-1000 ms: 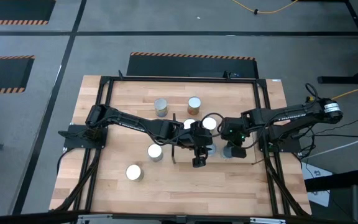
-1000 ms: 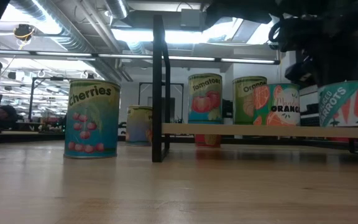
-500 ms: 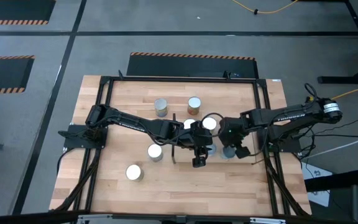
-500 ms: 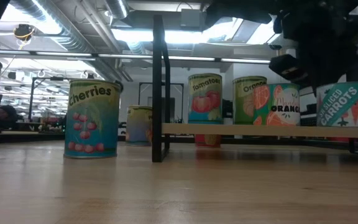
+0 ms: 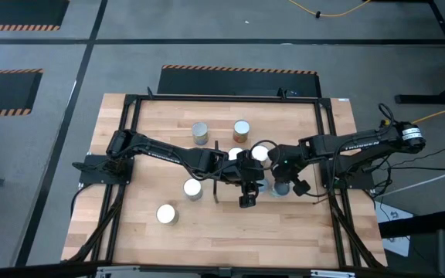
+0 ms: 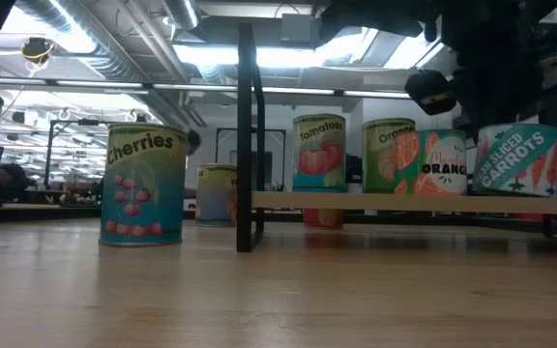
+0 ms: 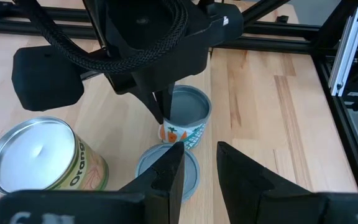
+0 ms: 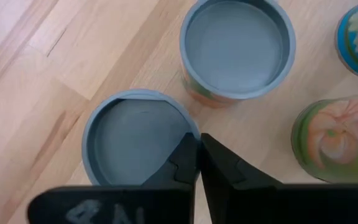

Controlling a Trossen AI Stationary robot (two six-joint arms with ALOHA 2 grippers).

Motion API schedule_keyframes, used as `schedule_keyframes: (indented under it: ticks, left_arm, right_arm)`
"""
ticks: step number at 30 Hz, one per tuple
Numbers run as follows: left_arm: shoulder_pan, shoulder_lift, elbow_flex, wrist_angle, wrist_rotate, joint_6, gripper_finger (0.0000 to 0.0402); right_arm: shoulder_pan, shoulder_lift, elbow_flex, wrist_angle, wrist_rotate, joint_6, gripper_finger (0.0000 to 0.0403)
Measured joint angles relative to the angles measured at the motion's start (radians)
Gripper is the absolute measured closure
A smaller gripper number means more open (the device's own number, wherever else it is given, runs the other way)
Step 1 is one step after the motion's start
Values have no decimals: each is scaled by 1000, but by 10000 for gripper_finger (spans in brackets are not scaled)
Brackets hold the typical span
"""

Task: Pick and place cans onto a shelf
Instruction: Put the canned sliced carrots on the shelf

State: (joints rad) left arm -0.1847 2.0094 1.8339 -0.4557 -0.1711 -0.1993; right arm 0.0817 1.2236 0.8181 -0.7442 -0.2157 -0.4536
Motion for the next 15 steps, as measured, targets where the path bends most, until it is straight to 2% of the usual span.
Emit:
schedule_keyframes:
  ticks: [7,15]
  left_arm:
    - [0,0,0,0,0,0,314]
    - [0,0,0,0,0,0,314]
  right_arm:
    - [0,0,0,0,0,0,380]
    - [0,0,1,0,0,2,350]
